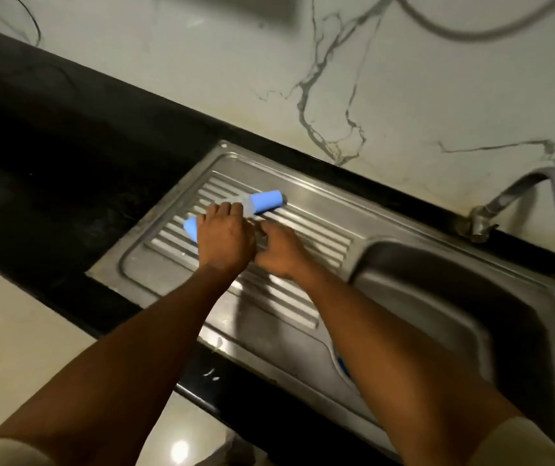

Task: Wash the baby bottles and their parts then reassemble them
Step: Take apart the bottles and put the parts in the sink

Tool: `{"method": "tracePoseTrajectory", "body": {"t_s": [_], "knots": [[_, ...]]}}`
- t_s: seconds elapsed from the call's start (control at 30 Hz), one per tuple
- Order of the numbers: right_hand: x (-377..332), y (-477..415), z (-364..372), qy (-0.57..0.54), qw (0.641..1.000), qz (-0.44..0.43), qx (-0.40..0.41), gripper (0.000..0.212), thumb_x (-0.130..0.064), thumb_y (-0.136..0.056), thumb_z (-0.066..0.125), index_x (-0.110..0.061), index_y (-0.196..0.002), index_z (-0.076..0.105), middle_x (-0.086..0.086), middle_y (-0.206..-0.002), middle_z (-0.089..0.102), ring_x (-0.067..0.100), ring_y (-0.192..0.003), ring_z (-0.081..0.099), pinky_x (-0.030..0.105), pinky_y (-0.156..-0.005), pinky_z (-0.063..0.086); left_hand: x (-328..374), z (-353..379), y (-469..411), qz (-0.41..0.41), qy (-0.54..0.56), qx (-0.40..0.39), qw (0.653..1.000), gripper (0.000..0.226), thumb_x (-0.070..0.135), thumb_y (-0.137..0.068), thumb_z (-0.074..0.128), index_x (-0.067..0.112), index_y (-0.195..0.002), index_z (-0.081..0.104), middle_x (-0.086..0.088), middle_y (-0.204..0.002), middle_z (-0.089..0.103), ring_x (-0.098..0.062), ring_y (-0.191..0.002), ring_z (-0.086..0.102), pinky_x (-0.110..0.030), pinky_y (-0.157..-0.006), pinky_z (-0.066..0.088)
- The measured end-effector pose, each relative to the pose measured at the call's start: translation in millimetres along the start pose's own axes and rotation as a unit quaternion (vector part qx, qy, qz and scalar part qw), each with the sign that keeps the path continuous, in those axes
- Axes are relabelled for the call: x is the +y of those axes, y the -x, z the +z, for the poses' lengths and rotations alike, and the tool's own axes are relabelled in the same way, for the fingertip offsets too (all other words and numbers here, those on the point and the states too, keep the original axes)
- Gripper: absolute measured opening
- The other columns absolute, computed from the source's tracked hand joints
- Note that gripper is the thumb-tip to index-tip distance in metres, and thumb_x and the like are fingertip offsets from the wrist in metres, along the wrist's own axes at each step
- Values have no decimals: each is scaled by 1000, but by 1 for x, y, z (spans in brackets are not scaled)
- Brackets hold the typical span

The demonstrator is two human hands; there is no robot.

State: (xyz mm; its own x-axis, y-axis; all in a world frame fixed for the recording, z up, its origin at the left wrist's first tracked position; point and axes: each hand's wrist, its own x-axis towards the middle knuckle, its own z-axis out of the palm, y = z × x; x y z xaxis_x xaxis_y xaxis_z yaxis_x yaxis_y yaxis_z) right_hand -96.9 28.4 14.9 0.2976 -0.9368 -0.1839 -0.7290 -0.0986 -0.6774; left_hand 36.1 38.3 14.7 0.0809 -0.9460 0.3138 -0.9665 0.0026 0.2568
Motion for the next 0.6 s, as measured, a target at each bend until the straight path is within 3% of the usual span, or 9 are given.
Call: {"method": "tracePoseTrajectory", "body": {"t_s": [0.1, 0.27, 0.4, 0.47, 0.6], "knots": [[-32, -13, 29, 19, 999, 11, -35, 76, -25, -73, 78, -16, -142, 48, 10, -140, 56, 31, -126, 54, 41, -98, 49, -42, 2, 0, -71, 59, 4, 996, 27, 16, -84, 52, 0, -102, 64, -23, -101, 63, -43, -98, 56, -48, -78, 44], [-47, -19, 69, 151, 987, 45, -10, 61, -34, -81, 75, -13, -133, 49, 13, -130, 59, 34, -119, 56, 39, -90, 47, -76, 9, 7, -217, 195, -12, 956, 17, 5, -93, 56, -3, -107, 59, -25, -113, 59, -40, -104, 55, -37, -78, 38], [-35, -5, 78, 102, 992, 61, 29, 48, -31, -84, 72, -16, -126, 53, 8, -124, 62, 28, -117, 56, 39, -93, 49, -68, 8, 16, -312, 250, -10, 917, 18, 17, -98, 55, 0, -103, 61, -18, -99, 65, -31, -91, 63, -37, -74, 47], [-27, 9, 70, 47, 995, 78, 42, 49, -36, -81, 72, -19, -123, 55, 5, -120, 63, 26, -111, 59, 37, -89, 51, -57, 7, 22, -335, 263, -8, 905, 28, 25, -101, 51, -1, -99, 61, -15, -90, 64, -25, -82, 59, -35, -71, 43], [-3, 48, 40, -51, 987, 121, 91, 53, -42, -75, 74, -21, -121, 59, -1, -109, 63, 20, -96, 60, 31, -76, 48, -27, 17, 38, -295, 320, -28, 900, 51, 47, -103, 43, 5, -83, 64, -11, -78, 67, -27, -74, 62, -36, -68, 49]]}}
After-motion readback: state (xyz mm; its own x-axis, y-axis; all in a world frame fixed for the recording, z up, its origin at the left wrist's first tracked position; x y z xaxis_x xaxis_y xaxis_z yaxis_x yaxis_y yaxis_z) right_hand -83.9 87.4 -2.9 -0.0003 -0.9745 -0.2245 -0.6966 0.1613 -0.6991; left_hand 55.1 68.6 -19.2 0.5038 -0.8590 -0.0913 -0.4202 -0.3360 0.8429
